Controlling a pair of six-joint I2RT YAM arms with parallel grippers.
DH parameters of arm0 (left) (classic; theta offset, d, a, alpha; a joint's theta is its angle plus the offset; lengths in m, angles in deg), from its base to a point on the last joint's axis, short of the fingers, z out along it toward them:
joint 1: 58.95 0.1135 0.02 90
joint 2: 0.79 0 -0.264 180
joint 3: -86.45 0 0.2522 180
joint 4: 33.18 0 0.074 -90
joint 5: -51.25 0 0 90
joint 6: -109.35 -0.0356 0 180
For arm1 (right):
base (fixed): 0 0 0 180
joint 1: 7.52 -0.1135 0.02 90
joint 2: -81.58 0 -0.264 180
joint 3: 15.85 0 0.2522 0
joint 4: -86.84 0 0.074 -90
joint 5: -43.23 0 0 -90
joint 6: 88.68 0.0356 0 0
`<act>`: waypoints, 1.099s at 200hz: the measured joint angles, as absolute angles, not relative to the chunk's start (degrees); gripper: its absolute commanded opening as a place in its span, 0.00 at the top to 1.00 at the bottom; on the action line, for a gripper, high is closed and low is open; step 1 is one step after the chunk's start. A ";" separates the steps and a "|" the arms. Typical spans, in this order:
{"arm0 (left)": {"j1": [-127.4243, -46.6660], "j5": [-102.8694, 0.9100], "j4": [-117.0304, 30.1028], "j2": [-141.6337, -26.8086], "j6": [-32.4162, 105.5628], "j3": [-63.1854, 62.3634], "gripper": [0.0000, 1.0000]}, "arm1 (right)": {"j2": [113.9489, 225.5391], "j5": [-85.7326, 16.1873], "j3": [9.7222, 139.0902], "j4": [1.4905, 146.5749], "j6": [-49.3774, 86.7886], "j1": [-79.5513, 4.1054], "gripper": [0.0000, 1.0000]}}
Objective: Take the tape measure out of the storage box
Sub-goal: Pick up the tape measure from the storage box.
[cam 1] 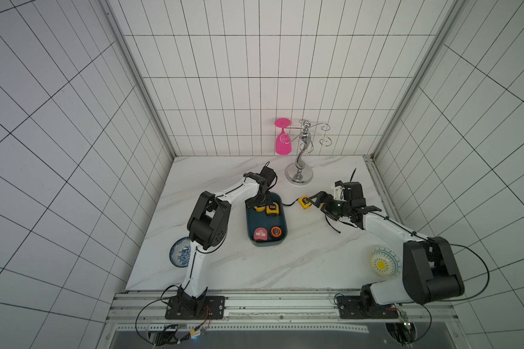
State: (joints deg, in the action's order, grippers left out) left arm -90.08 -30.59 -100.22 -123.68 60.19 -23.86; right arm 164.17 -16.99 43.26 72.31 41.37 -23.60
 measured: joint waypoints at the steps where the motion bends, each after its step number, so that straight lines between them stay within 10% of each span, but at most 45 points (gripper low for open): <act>1: -90.08 -30.57 -100.20 -123.68 60.19 -23.86 0.24 | 164.17 -16.99 43.26 72.31 41.37 -23.60 0.05; 56: -89.91 -30.39 -99.78 -124.97 60.30 -23.84 0.37 | 164.30 -16.58 44.02 72.02 41.37 -23.60 0.06; 114: -89.62 -31.44 -99.39 -125.26 60.54 -23.95 1.00 | 164.45 -16.34 44.50 71.89 41.13 -23.60 0.06; 220: -91.85 -32.36 -100.31 -110.04 65.18 -17.59 1.00 | 163.51 -16.18 44.48 71.87 39.32 -24.67 0.05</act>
